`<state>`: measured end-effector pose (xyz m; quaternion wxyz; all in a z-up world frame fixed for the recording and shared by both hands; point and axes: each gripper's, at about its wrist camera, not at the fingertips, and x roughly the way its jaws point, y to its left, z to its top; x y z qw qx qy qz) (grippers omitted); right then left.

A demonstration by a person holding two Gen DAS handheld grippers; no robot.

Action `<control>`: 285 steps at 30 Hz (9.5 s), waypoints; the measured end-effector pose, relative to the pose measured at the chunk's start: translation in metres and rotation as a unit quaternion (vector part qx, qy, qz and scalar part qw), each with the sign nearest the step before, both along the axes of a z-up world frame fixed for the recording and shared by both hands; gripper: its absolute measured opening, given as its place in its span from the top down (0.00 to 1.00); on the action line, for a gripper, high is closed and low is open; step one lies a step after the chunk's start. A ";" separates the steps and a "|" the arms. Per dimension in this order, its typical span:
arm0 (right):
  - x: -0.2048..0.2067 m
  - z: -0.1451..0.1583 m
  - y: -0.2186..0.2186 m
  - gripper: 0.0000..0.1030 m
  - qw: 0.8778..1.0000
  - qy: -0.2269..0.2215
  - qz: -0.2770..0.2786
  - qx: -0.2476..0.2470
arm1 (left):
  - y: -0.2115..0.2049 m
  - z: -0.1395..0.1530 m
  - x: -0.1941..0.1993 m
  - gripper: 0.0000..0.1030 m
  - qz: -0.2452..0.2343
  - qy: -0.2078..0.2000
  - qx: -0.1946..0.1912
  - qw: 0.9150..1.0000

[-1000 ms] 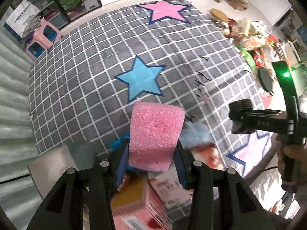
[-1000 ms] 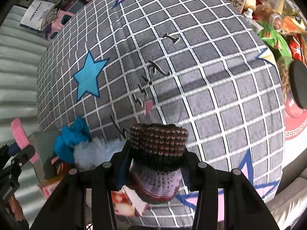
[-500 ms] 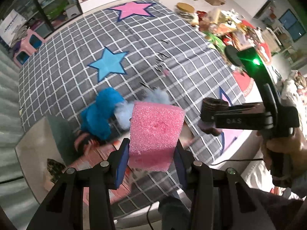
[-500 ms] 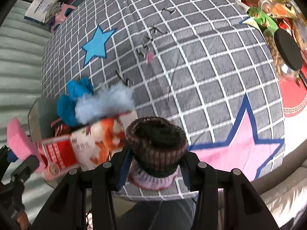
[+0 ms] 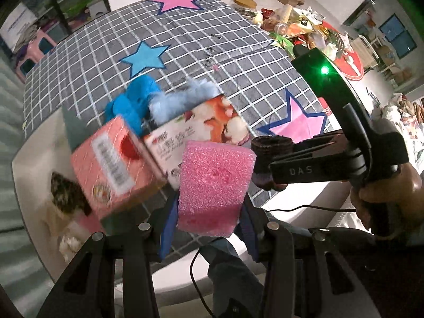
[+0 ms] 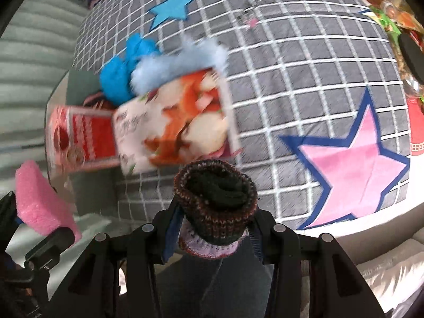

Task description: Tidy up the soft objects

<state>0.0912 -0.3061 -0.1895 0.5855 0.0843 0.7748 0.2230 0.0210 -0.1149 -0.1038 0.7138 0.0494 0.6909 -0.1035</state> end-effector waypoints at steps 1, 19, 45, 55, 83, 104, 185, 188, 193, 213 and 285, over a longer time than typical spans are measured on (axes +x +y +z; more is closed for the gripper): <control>-0.003 0.001 0.003 0.54 1.000 0.001 0.004 0.002 | 0.003 0.001 -0.005 0.54 0.006 -0.002 0.002 1.000; -0.049 0.042 0.102 0.54 0.985 -0.032 0.159 0.054 | 0.106 0.025 -0.073 0.54 0.185 -0.033 0.030 0.982; -0.060 0.101 0.247 0.54 0.946 -0.081 0.291 0.120 | 0.213 0.030 -0.103 0.54 0.348 -0.054 0.062 0.934; -0.030 0.108 0.270 0.54 0.953 -0.089 0.264 0.122 | 0.233 0.024 -0.086 0.54 0.373 -0.052 0.073 0.923; 0.043 0.104 0.314 0.54 0.965 -0.120 0.207 0.103 | 0.282 -0.004 -0.011 0.54 0.393 -0.057 0.122 0.909; 0.052 0.086 0.322 0.54 0.971 -0.102 0.199 0.089 | 0.290 -0.022 0.006 0.54 0.390 -0.033 0.123 0.912; 0.131 -0.003 0.116 0.12 0.997 -0.055 0.049 -0.003 | 0.163 0.012 0.105 0.00 0.247 -0.004 0.021 0.969; 0.126 -0.023 0.118 0.12 0.997 -0.044 0.068 -0.008 | 0.149 0.005 0.118 0.00 0.227 0.008 0.029 0.973; 0.116 -0.049 0.139 0.12 0.993 -0.038 0.114 -0.012 | 0.130 -0.015 0.138 0.00 0.202 0.038 0.043 0.978; 0.157 -0.131 0.052 0.00 0.982 -0.075 0.112 -0.131 | 0.038 -0.150 0.204 0.00 -0.003 0.147 0.150 0.978; 0.172 0.019 0.066 0.69 0.993 -0.100 0.029 0.050 | 0.121 0.018 0.141 0.68 0.198 -0.029 0.047 0.979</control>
